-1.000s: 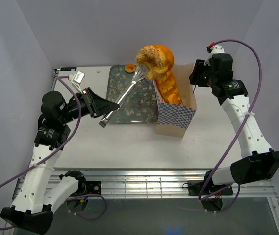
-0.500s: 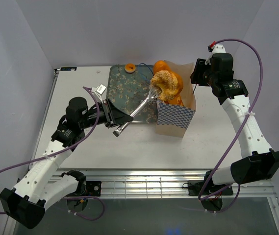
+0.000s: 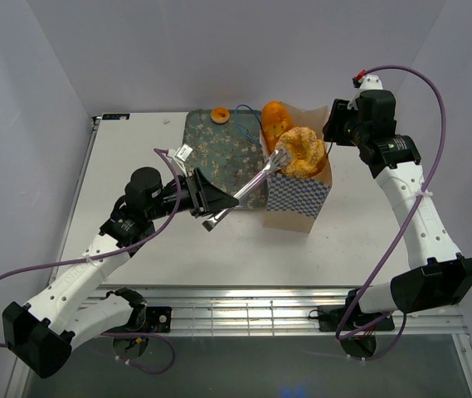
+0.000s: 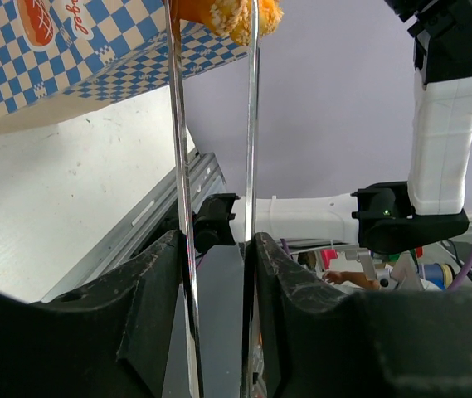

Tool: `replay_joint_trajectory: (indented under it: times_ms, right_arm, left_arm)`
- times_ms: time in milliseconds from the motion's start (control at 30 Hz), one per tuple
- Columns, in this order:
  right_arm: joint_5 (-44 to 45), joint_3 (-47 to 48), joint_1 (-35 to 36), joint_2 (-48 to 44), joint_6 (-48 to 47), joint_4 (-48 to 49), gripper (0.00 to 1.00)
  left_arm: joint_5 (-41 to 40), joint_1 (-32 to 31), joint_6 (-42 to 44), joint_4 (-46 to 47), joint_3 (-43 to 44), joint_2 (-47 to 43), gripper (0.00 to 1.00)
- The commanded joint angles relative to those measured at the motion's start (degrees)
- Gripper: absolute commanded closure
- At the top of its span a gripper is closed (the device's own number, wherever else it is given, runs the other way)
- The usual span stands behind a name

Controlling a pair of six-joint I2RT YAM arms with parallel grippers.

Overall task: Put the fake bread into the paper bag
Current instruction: Pick up the fake bread from the plate, then place the fake bread in the paper bag.

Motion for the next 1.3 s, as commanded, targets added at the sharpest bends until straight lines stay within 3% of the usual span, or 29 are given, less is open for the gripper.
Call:
replay_joint_trajectory:
  times_ms: [0, 333, 567, 867, 1100, 1267]
  right_arm:
    - [0.61, 2.02, 0.19, -1.99, -0.54, 1.3, 0.46]
    - [0.52, 1.4, 0.27, -2.07, -0.63, 1.38, 0.46]
    - [0.26, 0.96, 0.19, -1.72, -0.72, 1.47, 0.46]
    - [0.17, 0.78, 0.19, -1.63, -0.81, 1.56, 0.46]
    - [0.0, 0.7, 0.19, -1.72, -0.81, 1.56, 0.46]
    - [0.17, 0.7, 0.19, -1.72, -0.81, 1.47, 0.46]
  left_arm:
    - [-1.43, -0.23, 0.6, 2.65, 0.45, -1.45, 0.5]
    - [-1.7, -0.23, 0.68, 2.21, 1.76, -0.57, 0.45]
    - [-4.94, -0.23, 5.42, -2.52, 5.19, -2.41, 0.51]
    - [-25.05, -0.23, 19.31, -17.29, 18.18, -7.6, 0.51]
    - [-42.02, -0.14, 25.65, -30.9, 27.42, -1.47, 0.5]
    - [-49.31, 0.38, 25.64, -29.44, 27.52, 0.21, 0.46]
